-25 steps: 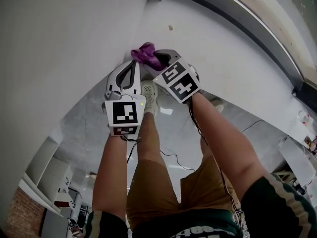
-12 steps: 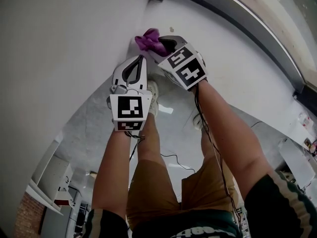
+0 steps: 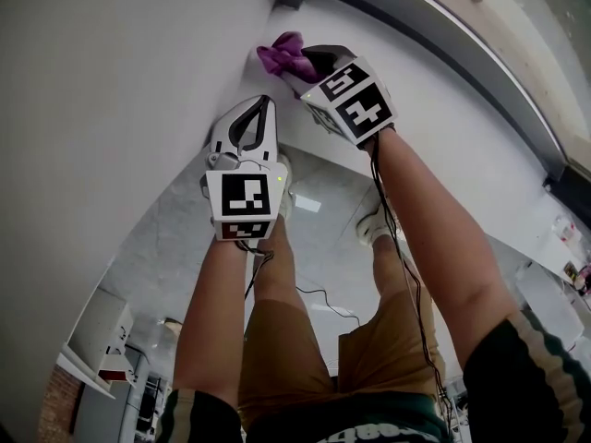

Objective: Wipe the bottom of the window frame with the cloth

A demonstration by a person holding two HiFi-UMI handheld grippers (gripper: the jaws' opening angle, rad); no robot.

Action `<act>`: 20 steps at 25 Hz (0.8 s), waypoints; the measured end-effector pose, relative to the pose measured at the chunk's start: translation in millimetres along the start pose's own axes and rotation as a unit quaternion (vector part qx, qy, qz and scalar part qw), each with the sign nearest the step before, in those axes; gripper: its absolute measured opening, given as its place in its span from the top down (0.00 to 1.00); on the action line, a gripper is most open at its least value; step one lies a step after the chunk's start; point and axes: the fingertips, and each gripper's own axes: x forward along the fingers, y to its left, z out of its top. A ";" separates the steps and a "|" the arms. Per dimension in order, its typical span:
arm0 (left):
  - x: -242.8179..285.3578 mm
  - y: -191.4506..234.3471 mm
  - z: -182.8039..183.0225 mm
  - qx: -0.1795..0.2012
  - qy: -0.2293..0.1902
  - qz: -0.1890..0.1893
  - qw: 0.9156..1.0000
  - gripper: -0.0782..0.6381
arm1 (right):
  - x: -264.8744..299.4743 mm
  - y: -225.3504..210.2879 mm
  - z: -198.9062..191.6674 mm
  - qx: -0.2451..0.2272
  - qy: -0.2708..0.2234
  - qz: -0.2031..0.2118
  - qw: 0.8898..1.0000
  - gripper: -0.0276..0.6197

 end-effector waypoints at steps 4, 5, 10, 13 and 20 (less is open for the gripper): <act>14.4 -2.2 12.3 -0.006 -0.005 0.000 1.000 0.88 | -0.9 -17.9 5.2 -0.007 -0.003 -0.009 1.000 0.71; 17.8 -3.0 15.0 -0.007 -0.005 0.000 1.000 0.88 | -1.3 -23.6 7.0 -0.007 -0.005 -0.012 1.000 0.71; 28.1 -6.8 28.1 -0.010 -0.008 0.000 1.000 0.88 | -5.5 -47.7 15.6 -0.001 -0.016 -0.036 0.999 0.71; 32.6 -7.3 36.7 -0.011 -0.013 0.002 1.000 0.88 | -6.5 -57.3 18.2 0.003 -0.019 -0.050 0.999 0.71; 42.5 -6.4 42.4 -0.006 -0.013 0.004 1.000 0.88 | -4.2 -56.5 14.3 0.011 -0.012 -0.033 0.999 0.71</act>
